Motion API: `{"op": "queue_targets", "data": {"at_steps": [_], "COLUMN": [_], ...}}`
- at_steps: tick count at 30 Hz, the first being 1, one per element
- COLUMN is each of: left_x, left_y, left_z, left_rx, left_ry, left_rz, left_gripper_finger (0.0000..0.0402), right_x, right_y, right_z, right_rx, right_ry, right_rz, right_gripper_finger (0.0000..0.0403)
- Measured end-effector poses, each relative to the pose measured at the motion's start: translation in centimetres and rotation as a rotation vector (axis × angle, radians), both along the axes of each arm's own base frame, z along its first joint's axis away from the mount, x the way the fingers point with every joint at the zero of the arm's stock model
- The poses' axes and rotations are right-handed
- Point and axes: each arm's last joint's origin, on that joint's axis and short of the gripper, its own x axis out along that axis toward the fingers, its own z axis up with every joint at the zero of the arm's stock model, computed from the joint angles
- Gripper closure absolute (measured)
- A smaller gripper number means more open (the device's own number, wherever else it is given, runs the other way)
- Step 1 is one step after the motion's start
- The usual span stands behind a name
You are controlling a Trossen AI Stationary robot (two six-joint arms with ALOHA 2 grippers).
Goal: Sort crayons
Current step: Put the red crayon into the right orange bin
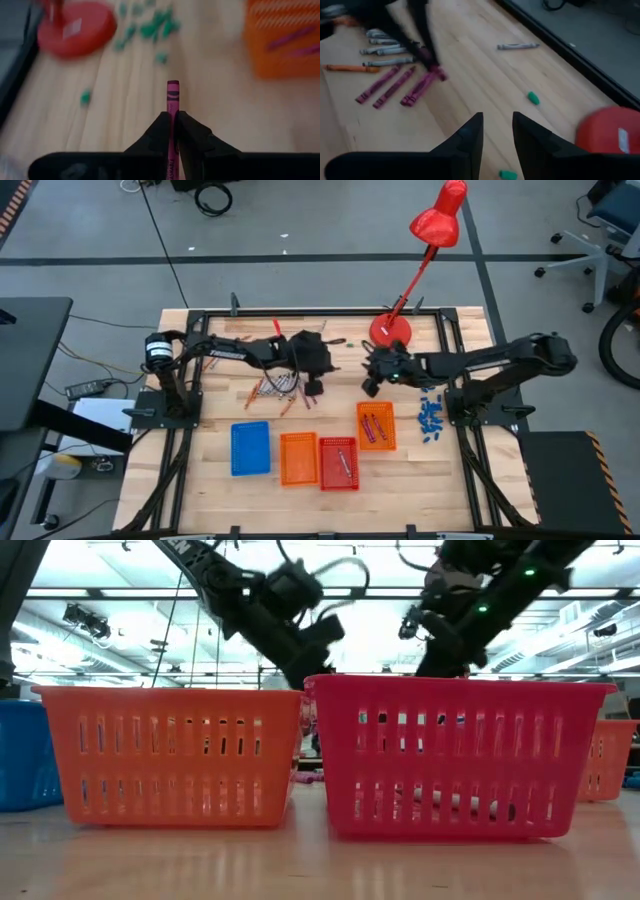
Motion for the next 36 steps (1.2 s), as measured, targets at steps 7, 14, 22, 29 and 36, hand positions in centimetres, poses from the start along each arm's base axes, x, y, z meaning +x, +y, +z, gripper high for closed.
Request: {"op": "queue_targets", "data": {"at_steps": [7, 14, 22, 29, 36], "left_x": [2.0, 4.1, 5.7, 6.0, 6.1], "left_y": [-4.3, -8.2, -11.3, -12.7, -12.6], "left_z": [1.6, -1.1, -3.4, -3.5, -3.3], "left_rx": [0.15, 0.368, 0.619, 0.782, 1.001], "left_ry": [-0.208, -0.291, -0.447, -0.455, -0.458], "left_rz": [-0.184, -0.387, -0.525, -0.618, -0.683], "left_gripper_finger": [0.0367, 0.0367, 0.0367, 0.0367, 0.0367], "right_x": [-3.1, -3.9, -4.0, -3.8, -3.8], "right_y": [0.3, 1.6, 3.1, 3.8, 4.1], "right_z": [-0.2, -0.4, -0.5, -0.6, -0.7], "right_rx": [0.071, 0.092, 0.093, 0.086, 0.09], "right_ry": [-0.135, -0.239, -0.257, -0.266, -0.266], "right_rz": [-0.054, -0.011, 0.01, 0.024, 0.025], "right_gripper_finger": [0.0293, 0.0293, 0.0293, 0.0293, 0.0293]}}
